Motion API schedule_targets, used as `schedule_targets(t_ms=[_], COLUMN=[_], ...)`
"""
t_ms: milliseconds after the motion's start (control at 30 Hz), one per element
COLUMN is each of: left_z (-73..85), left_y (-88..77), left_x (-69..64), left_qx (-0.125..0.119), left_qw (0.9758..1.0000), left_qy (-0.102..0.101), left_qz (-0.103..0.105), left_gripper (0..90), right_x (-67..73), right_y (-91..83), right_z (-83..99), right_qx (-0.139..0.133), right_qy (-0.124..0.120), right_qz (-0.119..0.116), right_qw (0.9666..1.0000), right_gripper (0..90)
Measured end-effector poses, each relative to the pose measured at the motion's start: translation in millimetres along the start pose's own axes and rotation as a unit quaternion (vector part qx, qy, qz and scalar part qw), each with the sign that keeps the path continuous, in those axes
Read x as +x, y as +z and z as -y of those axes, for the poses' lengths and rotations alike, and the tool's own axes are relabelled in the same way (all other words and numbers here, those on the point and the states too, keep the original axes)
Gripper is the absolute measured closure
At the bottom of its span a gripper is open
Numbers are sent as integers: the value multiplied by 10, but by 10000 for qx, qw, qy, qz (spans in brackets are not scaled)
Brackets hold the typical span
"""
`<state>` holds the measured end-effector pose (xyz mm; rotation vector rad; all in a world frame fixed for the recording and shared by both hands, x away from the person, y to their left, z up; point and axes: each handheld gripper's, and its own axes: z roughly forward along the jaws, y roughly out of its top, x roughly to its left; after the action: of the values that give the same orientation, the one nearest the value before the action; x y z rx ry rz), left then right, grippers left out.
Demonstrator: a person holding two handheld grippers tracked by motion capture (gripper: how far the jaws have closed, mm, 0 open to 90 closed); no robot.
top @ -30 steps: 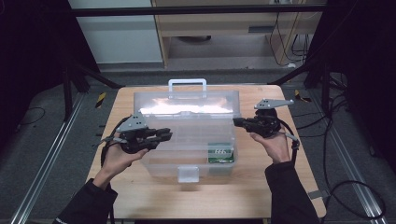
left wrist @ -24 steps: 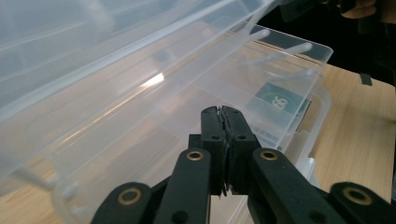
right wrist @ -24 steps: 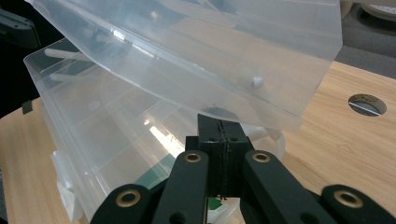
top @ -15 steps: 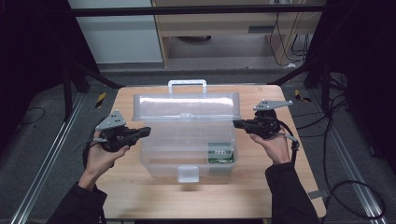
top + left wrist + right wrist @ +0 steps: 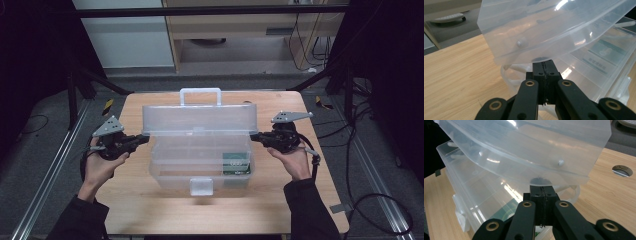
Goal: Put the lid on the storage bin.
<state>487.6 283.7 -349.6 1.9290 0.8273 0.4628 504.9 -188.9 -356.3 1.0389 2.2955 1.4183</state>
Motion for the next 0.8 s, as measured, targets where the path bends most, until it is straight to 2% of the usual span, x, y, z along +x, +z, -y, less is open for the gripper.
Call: schedule_targets(t_ms=[200,367,600,800], left_z=[79,169,290,375], left_y=[5,12,7,10], left_x=[-25,-59,-94,-144], left_qx=[12,115,116,245], left_qw=[10000,9999,9999,9994], left_qy=[-1,38,10,163], left_qz=[29,-21,-70,-176], left_gripper=[893,884,879,874], right_x=[55,92,179,211], right_y=[-19,-36,-69,-80], right_z=[64,150,269,371], right_qx=[18,48,103,119], right_qy=[-32,-84,-228,-249], right_qz=[96,117,298,337], right_qw=[9999,9999,9992,9990], right_gripper=[899,899,899,898])
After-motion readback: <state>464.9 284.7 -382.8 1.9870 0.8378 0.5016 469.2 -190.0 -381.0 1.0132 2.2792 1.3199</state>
